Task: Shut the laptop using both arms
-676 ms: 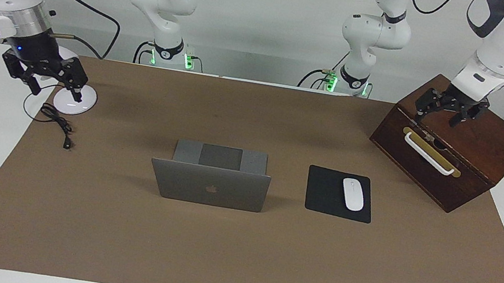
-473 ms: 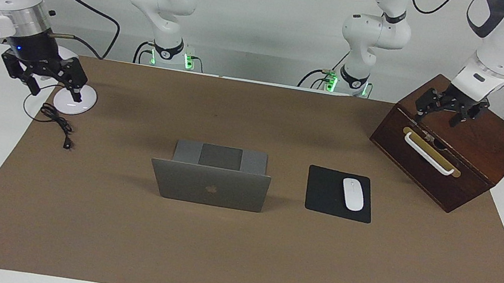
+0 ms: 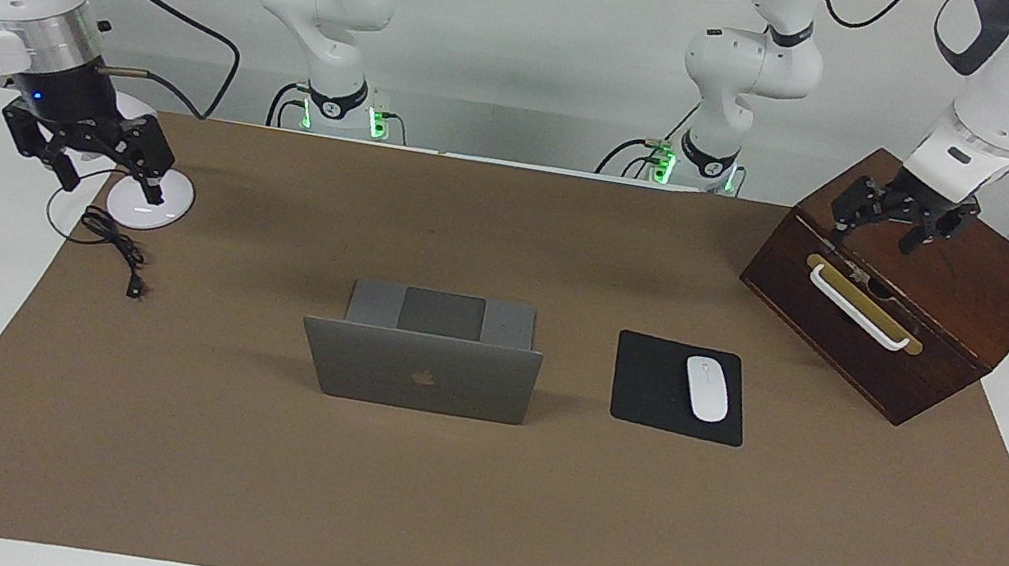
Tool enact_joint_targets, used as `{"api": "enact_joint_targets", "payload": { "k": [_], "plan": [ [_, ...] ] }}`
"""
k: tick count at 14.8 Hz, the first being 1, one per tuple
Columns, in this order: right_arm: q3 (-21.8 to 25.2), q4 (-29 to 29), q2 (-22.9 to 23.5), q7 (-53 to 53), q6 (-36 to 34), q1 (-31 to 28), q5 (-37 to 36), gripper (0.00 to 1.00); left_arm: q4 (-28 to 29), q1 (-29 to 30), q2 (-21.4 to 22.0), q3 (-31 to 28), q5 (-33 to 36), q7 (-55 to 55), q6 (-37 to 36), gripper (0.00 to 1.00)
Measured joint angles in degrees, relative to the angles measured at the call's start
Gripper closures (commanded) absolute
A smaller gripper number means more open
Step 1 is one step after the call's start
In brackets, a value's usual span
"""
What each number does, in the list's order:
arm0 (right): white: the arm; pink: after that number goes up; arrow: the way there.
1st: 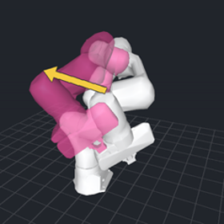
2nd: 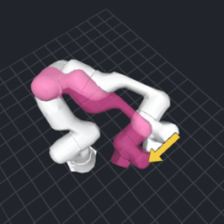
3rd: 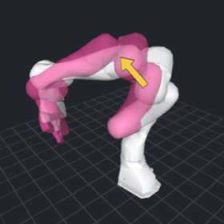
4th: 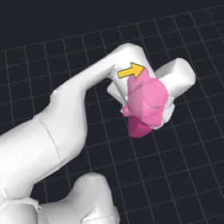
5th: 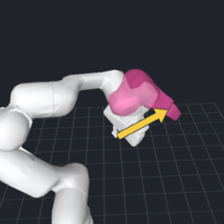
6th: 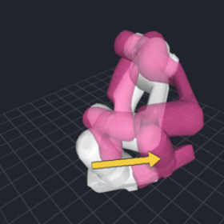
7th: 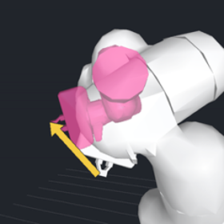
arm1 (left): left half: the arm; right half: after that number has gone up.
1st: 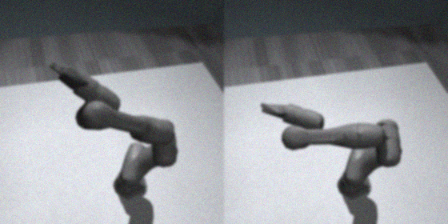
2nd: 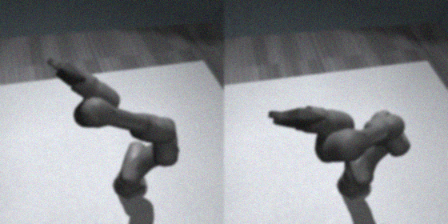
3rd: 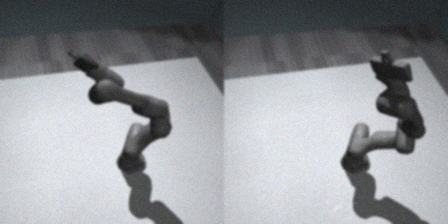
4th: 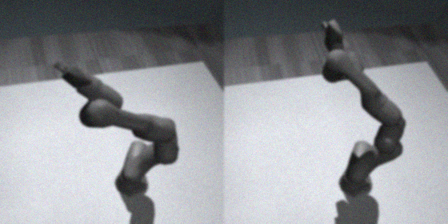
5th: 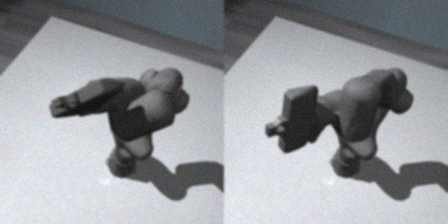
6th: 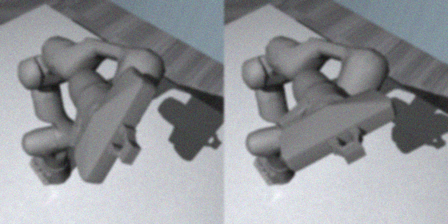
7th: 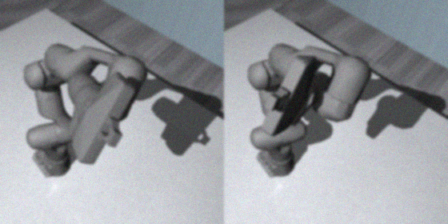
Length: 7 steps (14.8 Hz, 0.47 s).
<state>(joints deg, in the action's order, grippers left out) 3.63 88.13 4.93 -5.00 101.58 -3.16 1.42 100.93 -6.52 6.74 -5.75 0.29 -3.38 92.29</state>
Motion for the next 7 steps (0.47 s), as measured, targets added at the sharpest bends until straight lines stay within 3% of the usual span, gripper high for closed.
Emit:
{"api": "enact_joint_targets", "payload": {
  "k": [7],
  "plan": [
    [0.0,0.0,0.0,0.0,0.8,0.0,0.0,0.00,0.0,0.0,0.0,0.1,0.0,0.0,0.2,0.00]
  ]
}}
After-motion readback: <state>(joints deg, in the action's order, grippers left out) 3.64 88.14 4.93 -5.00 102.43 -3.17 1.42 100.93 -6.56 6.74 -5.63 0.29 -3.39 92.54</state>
